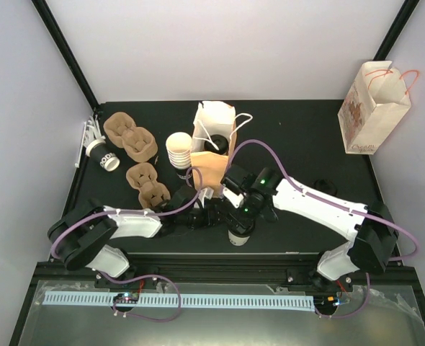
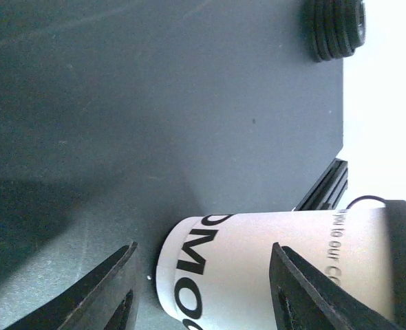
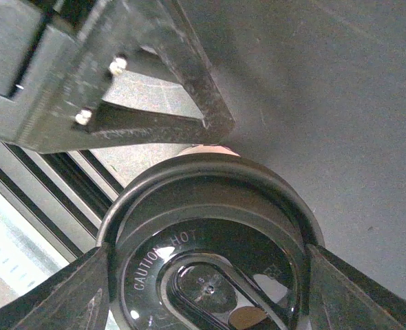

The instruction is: Pack the takeout coffee

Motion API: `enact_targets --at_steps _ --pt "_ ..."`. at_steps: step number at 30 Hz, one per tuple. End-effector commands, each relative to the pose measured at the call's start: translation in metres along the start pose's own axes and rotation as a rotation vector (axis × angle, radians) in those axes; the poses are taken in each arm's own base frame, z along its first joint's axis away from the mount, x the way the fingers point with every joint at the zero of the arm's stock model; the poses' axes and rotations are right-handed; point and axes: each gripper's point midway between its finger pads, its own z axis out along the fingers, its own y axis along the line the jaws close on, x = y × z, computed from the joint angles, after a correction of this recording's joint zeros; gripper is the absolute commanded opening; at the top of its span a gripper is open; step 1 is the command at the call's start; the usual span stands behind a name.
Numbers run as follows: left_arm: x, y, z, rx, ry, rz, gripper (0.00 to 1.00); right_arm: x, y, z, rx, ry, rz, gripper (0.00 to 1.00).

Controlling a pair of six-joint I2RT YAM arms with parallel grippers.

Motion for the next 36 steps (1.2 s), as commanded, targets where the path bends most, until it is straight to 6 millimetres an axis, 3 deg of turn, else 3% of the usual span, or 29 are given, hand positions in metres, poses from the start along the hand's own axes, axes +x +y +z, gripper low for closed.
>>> enact_targets --at_steps 1,17,28,36 --pt "-0.008 -0.009 -0.013 -0.013 -0.059 0.037 0.54 0.005 -0.001 -0.001 0.032 -0.023 0.037 0.69" --pt "-0.003 -0.009 -0.077 -0.077 -0.181 0.061 0.58 0.007 0.004 -0.002 0.094 -0.078 0.041 0.69" --pt "0.009 -0.035 -0.096 0.056 -0.171 0.094 0.61 0.004 0.004 -0.001 0.106 -0.102 0.040 0.69" --pt "0.015 -0.062 -0.095 0.217 -0.132 0.050 0.60 0.000 0.004 -0.004 0.109 -0.134 0.036 0.69"
